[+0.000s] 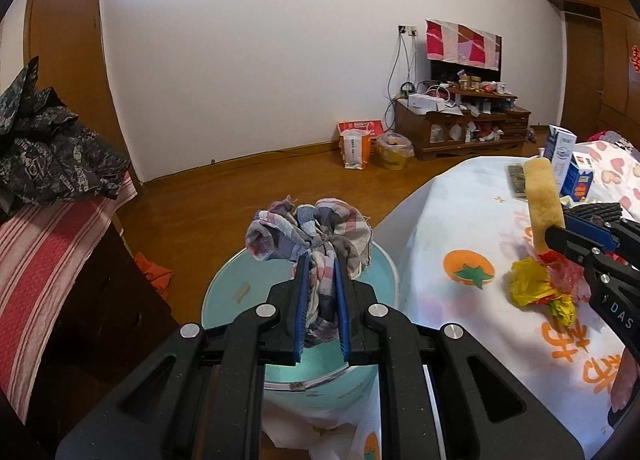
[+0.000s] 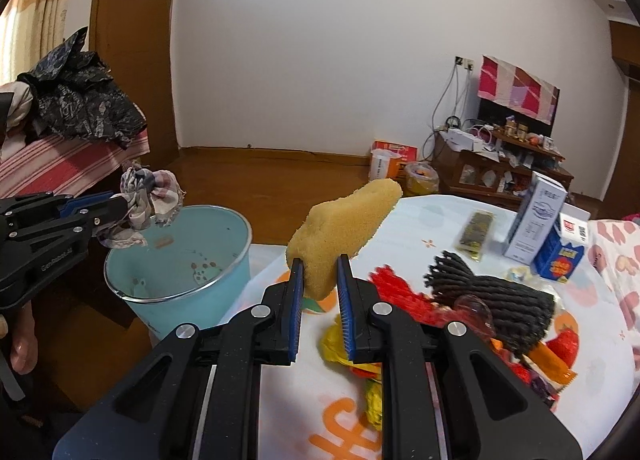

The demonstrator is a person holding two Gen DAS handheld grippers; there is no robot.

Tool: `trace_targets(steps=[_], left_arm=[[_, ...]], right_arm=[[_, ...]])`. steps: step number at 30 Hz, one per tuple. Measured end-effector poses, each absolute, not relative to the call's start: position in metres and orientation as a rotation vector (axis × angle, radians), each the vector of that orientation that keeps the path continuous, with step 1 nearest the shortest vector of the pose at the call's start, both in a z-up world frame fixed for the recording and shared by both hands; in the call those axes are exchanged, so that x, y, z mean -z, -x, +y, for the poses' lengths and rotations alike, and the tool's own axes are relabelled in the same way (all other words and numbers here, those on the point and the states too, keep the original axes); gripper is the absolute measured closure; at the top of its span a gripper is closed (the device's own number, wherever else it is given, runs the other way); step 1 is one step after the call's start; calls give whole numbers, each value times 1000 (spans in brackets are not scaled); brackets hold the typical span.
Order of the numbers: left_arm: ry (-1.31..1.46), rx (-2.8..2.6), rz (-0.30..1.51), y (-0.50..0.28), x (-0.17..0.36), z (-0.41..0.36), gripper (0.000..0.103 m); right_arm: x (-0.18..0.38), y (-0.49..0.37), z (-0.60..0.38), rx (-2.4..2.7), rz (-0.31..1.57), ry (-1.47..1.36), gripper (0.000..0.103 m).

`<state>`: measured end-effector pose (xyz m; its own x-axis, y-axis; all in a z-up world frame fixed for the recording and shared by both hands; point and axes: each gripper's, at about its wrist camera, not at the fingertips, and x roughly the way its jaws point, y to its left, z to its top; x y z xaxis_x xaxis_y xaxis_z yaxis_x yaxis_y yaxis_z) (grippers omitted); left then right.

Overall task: Collect trash
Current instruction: 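Carry the cloth and sponge with both tools over the light-blue bucket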

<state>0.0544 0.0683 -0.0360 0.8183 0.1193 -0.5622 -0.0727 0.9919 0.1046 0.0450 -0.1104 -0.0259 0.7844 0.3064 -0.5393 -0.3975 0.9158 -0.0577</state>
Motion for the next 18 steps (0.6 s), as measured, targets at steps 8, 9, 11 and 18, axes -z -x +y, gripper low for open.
trace_targets(steps=[8, 9, 11, 18], left_arm=[[-70, -140, 617, -60, 40, 86, 90], [-69, -147, 619, -61, 41, 89, 90], [-66, -159, 624, -62, 43, 94, 90], [-65, -200, 632, -62, 48, 107, 90]], right_arm=[[33, -55, -90, -420, 563, 191, 86], [33, -56, -86, -427, 564, 195, 86], [34, -58, -82, -435, 565, 199, 86], [40, -66, -65, -467, 577, 214, 86]])
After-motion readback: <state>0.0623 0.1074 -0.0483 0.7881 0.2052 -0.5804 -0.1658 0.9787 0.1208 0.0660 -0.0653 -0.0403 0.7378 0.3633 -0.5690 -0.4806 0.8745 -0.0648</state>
